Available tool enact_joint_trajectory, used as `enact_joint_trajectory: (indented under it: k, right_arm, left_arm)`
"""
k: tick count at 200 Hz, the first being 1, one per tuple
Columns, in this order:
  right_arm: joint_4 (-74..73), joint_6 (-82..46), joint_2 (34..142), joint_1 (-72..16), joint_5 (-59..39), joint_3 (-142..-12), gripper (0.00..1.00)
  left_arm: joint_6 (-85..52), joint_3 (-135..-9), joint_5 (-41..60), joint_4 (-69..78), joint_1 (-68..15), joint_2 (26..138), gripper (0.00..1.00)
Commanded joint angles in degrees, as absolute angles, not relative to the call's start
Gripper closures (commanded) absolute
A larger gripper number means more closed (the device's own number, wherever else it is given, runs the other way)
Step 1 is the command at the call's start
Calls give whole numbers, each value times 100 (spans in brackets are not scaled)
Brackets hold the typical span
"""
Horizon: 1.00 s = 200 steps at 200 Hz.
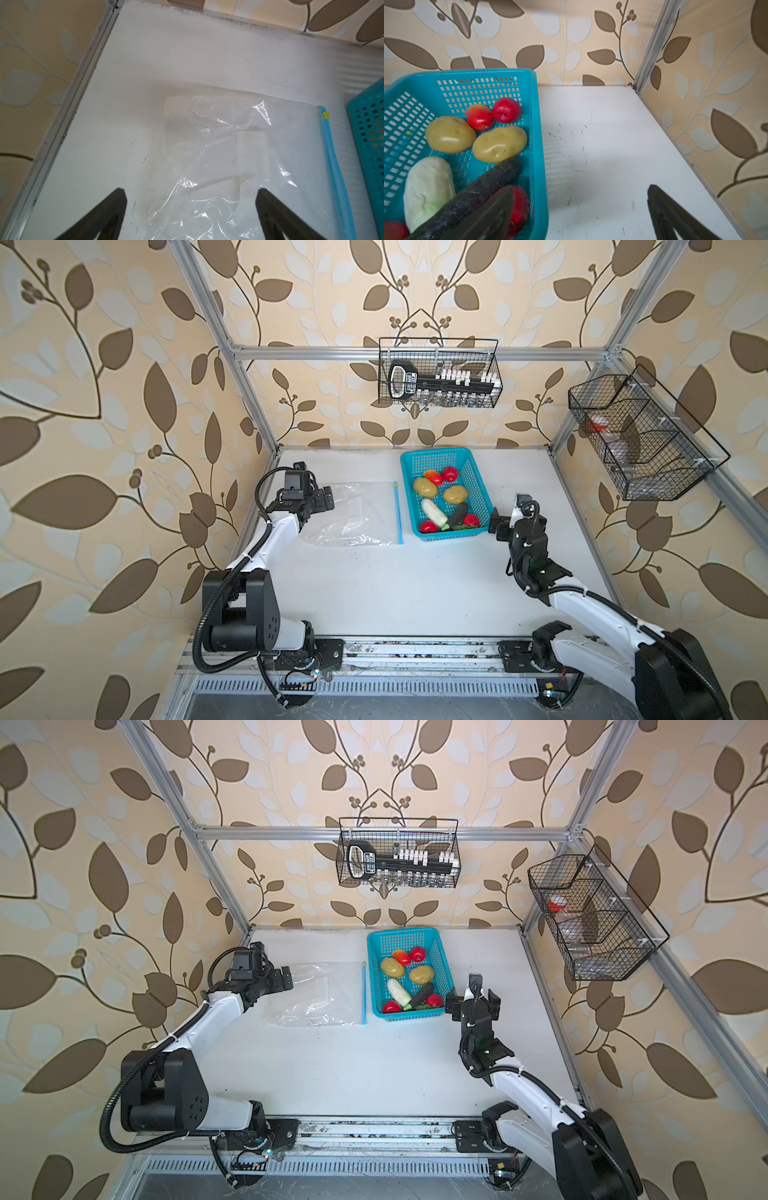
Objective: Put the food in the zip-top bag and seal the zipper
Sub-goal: 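Move left gripper over the blue zipper while right gripper approaches the basket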
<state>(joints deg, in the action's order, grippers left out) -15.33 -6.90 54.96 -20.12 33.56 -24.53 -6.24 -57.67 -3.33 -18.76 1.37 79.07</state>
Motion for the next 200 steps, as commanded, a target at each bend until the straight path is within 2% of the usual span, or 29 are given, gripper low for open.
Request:
enact_joint_trajectory:
  k: [1, 75, 137, 200]
  right_arm:
    - [-147, -1161, 5141, -2030, 3491, -2777, 0]
    - [1181, -1476, 4685, -2048, 3110, -3437, 0]
    - [1575, -1687, 4566, -2075, 2977, -3666, 0]
    - [1703, -1568, 4643, -2074, 2825, -3709, 0]
  left_arm:
    - [-759, -6094, -343, -2507, -11, 7656, 1]
    - [-1281, -6982, -628, -2797, -467, 7793, 1]
    - [-1491, -7500, -694, -3476, -964, 8200, 1]
    - [-1596, -8646, -1327, -4510, -1718, 9534, 1]
